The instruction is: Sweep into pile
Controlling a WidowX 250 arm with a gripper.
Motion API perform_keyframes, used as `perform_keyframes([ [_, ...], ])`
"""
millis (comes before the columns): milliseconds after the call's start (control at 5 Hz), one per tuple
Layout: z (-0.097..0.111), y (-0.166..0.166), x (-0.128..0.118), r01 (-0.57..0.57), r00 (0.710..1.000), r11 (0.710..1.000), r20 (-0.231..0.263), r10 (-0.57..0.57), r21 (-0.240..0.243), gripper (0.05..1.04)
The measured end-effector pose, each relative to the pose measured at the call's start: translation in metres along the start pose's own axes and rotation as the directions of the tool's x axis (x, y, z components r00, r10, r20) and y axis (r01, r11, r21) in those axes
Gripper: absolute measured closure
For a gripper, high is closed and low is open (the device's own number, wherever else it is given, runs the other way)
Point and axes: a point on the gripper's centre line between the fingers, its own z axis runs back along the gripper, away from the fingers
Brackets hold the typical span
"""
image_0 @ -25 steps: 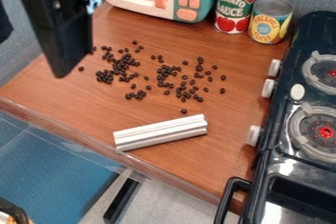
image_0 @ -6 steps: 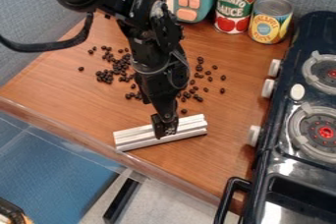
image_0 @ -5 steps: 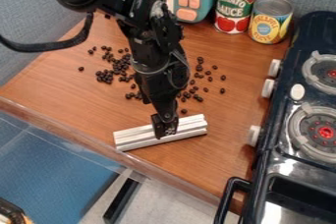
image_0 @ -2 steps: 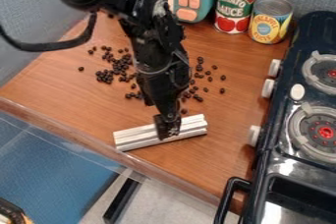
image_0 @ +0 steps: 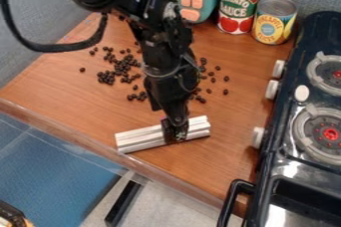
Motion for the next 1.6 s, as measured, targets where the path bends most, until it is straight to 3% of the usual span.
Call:
perform_keyframes([
  [200, -0.003, 0.002, 0.0, -0.004, 1.0, 1.0, -0.021, 0.004, -0.003, 0.097],
  [400, -0.01, 0.003, -0.009, -0.011, 0.996, 1.0, -0.09, 0.01, -0.011, 0.202],
  [600, -0.012, 0.002, -0.013, -0.012, 0.991, 1.0, -0.137, 0.011, -0.008, 0.51],
  [800, -0.012, 0.0, -0.013, -0.023, 0.977, 1.0, -0.213, 0.026, 0.017, 0.732],
  [1000, -0.013, 0.0, -0.013, -0.046, 0.966, 0.998, -0.251, 0.055, 0.039, 0.74],
  [1200, -0.009, 0.002, -0.006, -0.114, 0.963, 0.993, -0.242, 0.12, 0.039, 0.74],
  [1600, 0.018, 0.006, 0.048, -0.33, 0.939, 0.943, -0.118, 0.324, -0.033, 0.741],
])
